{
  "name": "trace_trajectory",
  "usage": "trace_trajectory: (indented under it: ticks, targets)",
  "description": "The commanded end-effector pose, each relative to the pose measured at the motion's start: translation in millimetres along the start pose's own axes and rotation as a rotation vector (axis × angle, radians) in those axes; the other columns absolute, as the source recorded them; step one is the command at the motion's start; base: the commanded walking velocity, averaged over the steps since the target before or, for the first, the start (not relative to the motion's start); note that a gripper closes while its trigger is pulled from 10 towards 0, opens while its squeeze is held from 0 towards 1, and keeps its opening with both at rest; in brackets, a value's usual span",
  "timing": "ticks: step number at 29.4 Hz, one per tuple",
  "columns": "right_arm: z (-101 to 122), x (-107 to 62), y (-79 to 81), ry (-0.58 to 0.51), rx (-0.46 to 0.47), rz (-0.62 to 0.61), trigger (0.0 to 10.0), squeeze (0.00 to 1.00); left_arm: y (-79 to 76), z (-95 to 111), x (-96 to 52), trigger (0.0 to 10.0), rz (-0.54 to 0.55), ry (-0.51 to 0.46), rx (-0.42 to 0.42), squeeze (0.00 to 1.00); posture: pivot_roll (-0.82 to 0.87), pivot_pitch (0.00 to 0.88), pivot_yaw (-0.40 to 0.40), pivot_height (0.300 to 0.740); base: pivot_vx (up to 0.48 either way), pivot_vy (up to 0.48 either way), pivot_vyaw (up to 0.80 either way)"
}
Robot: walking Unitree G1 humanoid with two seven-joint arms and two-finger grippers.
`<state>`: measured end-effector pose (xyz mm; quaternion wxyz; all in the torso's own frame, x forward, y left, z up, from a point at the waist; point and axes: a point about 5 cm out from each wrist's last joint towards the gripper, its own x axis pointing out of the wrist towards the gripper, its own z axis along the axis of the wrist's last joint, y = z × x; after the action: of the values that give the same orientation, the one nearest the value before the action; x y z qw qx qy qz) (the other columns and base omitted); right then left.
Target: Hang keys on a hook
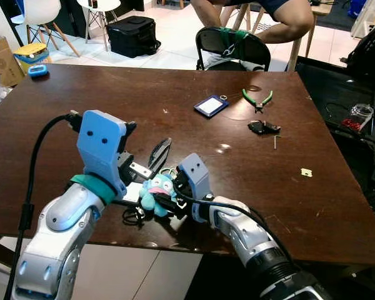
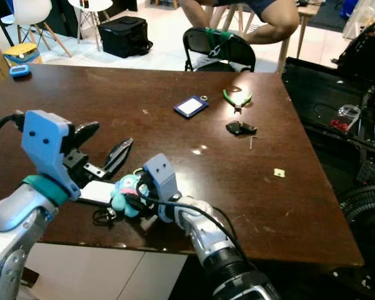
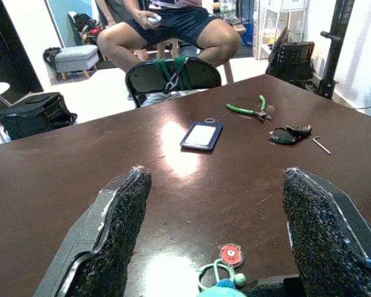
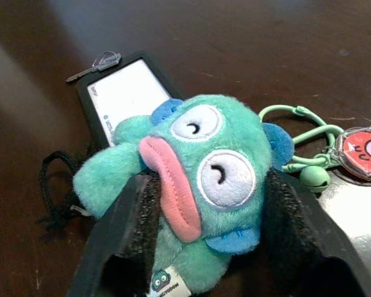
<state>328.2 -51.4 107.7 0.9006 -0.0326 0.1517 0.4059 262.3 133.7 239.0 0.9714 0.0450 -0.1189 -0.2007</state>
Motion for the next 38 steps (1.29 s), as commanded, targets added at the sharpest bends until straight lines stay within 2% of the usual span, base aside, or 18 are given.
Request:
trace_trajectory:
  ticks: [1, 10, 17, 24, 30, 34, 37, 38]
  targets:
    - [-23, -4.1, -3.7, 0.095, 0.06, -0.021, 0.0, 0.0, 0.7, -1, -4.1, 10.0, 0.008, 0.008, -0.008, 0.0, -0.05, 0.104, 0.112, 0.74, 0.0, 0.0, 0.0]
    - [-19, -4.3, -5.0, 0.071, 0.064, -0.023, 0.0, 0.0, 1.4, -1, -3.7, 10.0, 0.01, 0.01, -0.009, 0.0, -0.05, 0.103, 0.114, 0.74, 0.0, 0.0, 0.0]
    - [-2, -8.8, -8.5, -0.035, 0.067, -0.036, 0.0, 0.0, 1.4, -2, -3.6, 10.0, 0.012, 0.017, -0.01, 0.0, -0.05, 0.101, 0.118, 0.74, 0.0, 0.0, 0.0]
    - [22, -21.1, -7.4, -0.172, 0.057, -0.01, 0.0, 0.0, 1.7, -3, -3.0, 10.0, 0.012, 0.023, -0.009, 0.0, -0.06, 0.103, 0.124, 0.74, 0.0, 0.0, 0.0]
    - [30, -25.8, -4.5, -0.219, 0.045, 0.011, 0.0, 0.0, 1.8, -3, -2.8, 10.0, 0.012, 0.025, -0.009, 0.0, -0.06, 0.104, 0.125, 0.74, 0.0, 0.0, 0.0]
    - [42, -35.4, 1.6, -0.279, 0.025, 0.065, 0.0, 0.0, 1.8, -3, -2.7, 10.0, 0.012, 0.025, -0.009, 0.0, -0.06, 0.104, 0.125, 0.74, 0.0, 0.0, 0.0]
    - [42, -35.4, 1.6, -0.279, 0.025, 0.065, 0.0, 0.0, 1.8, -3, -2.7, 10.0, 0.012, 0.025, -0.009, 0.0, -0.06, 0.104, 0.125, 0.74, 0.0, 0.0, 0.0]
    - [47, -42.1, 5.0, -0.306, 0.003, 0.095, 4.5, 0.0, 1.8, -3, -2.6, 10.0, 0.012, 0.026, -0.009, 0.0, -0.06, 0.103, 0.127, 0.74, 0.0, 0.0, 0.0]
